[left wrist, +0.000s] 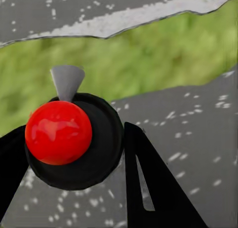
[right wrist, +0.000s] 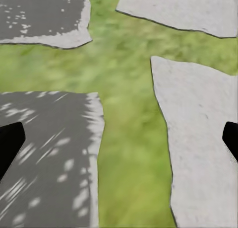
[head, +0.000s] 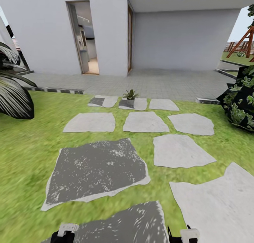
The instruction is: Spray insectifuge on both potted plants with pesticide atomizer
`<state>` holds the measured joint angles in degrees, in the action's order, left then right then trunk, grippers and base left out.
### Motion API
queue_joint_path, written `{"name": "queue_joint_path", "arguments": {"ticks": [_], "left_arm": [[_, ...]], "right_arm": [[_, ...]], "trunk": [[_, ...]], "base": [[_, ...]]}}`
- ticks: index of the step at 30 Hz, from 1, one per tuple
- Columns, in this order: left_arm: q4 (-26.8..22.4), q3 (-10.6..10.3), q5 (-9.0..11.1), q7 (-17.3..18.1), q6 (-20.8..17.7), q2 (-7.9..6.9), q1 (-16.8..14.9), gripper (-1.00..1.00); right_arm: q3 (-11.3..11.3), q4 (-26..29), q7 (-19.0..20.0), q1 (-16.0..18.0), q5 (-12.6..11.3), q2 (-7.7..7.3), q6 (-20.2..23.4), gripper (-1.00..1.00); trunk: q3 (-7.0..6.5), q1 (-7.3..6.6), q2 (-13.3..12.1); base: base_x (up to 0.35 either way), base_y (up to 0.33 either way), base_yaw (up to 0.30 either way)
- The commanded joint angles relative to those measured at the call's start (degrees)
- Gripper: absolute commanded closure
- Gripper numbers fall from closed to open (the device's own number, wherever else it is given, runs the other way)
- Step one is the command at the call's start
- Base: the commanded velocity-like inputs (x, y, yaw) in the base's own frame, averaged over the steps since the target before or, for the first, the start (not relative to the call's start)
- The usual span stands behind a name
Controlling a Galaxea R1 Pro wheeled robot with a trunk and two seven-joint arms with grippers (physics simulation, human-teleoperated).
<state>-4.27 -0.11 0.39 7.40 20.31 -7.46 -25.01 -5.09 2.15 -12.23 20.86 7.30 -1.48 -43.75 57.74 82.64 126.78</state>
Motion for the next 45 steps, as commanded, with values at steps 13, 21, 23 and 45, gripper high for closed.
{"name": "queue_joint_path", "arguments": {"ticks": [13, 21, 23, 45], "left_arm": [[0.0, 0.0, 0.1, 0.2, 0.2, -0.02, 0.0, 1.0], [0.0, 0.0, 0.1, 0.2, 0.2, -0.02, 0.0, 1.0], [0.0, 0.0, 0.1, 0.2, 0.2, -0.02, 0.0, 1.0], [0.0, 0.0, 0.1, 0.2, 0.2, -0.02, 0.0, 1.0]], "right_arm": [[-0.5, 0.0, -0.6, 0.0, 0.3, 0.15, 0.0, -1.0], [-0.5, -0.1, -0.6, 0.1, 0.3, 0.35, 0.0, -1.0], [-0.5, -0.2, -0.6, 0.0, 0.3, 0.34, 0.0, -1.0], [-0.5, -0.3, -0.6, 0.0, 0.3, 0.34, 0.0, -1.0]], "trunk": [[0.05, 0.03, 0.0], [0.05, 0.03, 0.0], [0.05, 0.03, 0.0], [0.05, 0.03, 0.0]], "base": [[0.341, 0.0, 0.0], [0.341, 0.0, 0.0], [0.341, 0.0, 0.0], [0.341, 0.0, 0.0]]}}
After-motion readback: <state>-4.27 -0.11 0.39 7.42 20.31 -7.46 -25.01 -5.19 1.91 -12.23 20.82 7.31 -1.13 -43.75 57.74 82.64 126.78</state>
